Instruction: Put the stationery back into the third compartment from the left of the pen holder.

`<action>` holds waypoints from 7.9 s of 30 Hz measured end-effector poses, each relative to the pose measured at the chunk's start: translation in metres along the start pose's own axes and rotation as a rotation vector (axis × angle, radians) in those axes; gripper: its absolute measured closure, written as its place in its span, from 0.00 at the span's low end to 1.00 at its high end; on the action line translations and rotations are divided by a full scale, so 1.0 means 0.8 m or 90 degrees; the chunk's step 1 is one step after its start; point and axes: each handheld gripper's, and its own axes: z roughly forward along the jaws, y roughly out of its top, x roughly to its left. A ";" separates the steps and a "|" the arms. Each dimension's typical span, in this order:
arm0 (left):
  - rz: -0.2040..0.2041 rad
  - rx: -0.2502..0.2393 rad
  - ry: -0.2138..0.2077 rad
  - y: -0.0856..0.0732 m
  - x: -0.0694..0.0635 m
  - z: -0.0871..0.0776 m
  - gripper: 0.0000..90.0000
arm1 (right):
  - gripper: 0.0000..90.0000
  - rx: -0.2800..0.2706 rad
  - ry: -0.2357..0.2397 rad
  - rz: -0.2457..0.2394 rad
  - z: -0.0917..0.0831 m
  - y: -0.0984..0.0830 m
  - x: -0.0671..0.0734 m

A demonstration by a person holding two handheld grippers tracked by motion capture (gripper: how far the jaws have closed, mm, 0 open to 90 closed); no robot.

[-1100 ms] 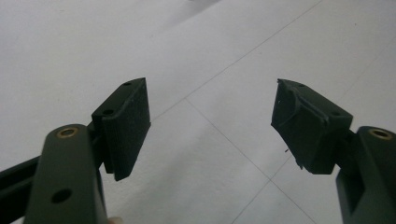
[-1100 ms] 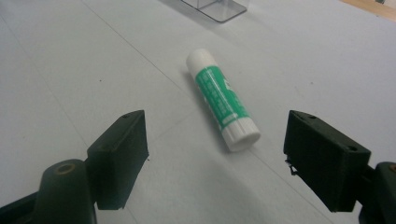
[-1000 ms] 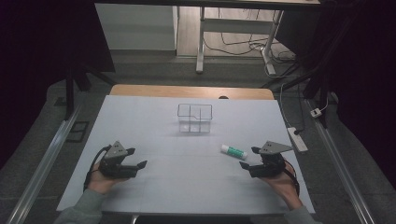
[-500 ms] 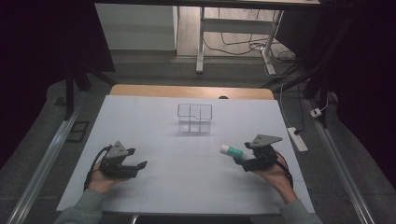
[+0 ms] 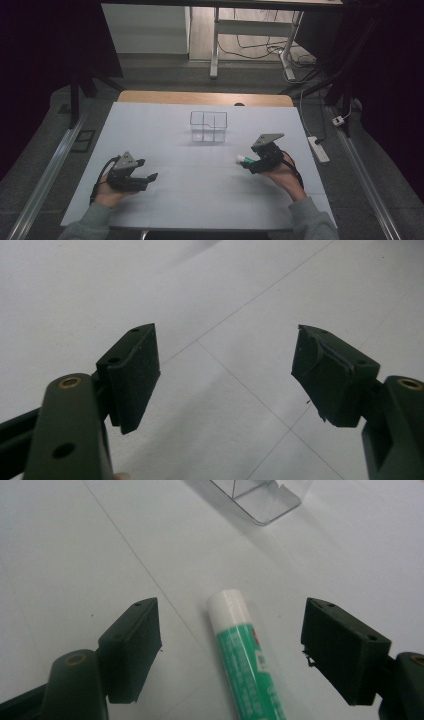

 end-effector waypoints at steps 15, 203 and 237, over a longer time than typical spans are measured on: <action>-0.001 0.002 0.000 0.000 0.001 0.001 0.30 | 0.33 0.102 0.031 -0.023 0.038 0.018 -0.009; 0.026 0.042 -0.001 -0.004 0.002 0.010 0.27 | 0.49 -0.248 -0.070 0.114 0.040 0.103 -0.040; 0.016 0.040 0.007 -0.006 0.003 0.008 0.27 | 0.44 -0.155 -0.056 0.102 -0.038 -0.063 -0.010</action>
